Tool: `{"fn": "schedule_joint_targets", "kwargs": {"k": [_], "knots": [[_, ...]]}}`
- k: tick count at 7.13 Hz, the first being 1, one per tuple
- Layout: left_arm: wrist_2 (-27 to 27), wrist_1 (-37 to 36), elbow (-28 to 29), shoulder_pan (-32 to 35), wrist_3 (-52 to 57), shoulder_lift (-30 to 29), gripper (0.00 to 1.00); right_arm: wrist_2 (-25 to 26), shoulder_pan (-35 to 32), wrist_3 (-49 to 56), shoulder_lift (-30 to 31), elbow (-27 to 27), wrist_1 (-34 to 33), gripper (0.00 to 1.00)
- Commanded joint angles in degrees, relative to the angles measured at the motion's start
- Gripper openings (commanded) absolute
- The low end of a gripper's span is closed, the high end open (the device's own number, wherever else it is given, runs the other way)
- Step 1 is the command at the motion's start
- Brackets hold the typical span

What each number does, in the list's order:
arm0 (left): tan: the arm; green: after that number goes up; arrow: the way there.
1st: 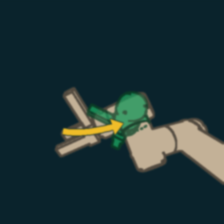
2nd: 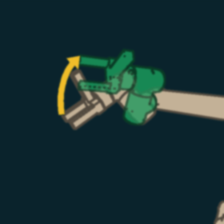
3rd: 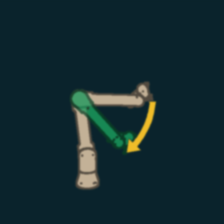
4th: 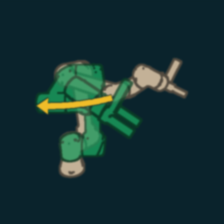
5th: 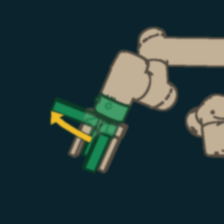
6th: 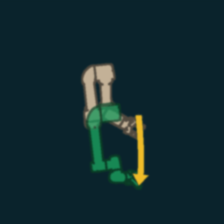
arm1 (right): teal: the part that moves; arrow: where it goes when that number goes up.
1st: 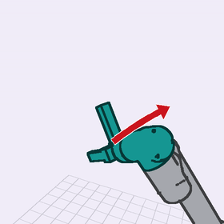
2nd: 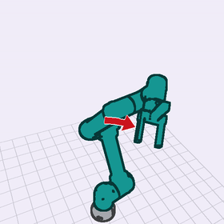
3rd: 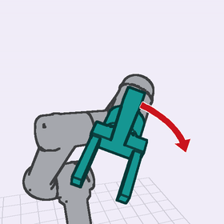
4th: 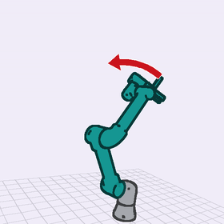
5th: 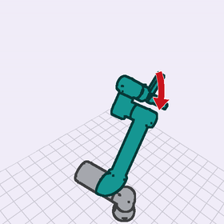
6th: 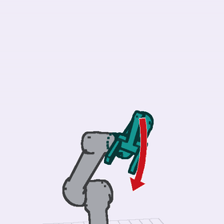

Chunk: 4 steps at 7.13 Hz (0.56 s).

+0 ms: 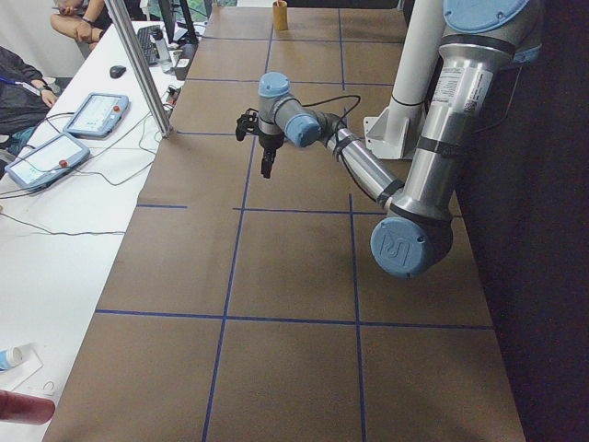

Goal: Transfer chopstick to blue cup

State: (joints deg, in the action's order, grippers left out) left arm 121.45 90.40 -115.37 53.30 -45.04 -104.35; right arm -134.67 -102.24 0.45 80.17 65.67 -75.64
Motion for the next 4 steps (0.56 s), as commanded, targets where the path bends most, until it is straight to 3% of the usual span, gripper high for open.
{"fn": "schedule_joint_targets", "kwargs": {"k": [1,4], "knots": [[0.01,-0.05,0.06,-0.04,-0.14,-0.33,1.00,1.16,0.64,-0.10,-0.45,-2.29,0.31,1.00],[0.01,-0.13,0.06,-0.13,-0.23,-0.42,1.00,3.62,2.57,-0.19,-4.03,-6.93,0.40,1.00]]}}
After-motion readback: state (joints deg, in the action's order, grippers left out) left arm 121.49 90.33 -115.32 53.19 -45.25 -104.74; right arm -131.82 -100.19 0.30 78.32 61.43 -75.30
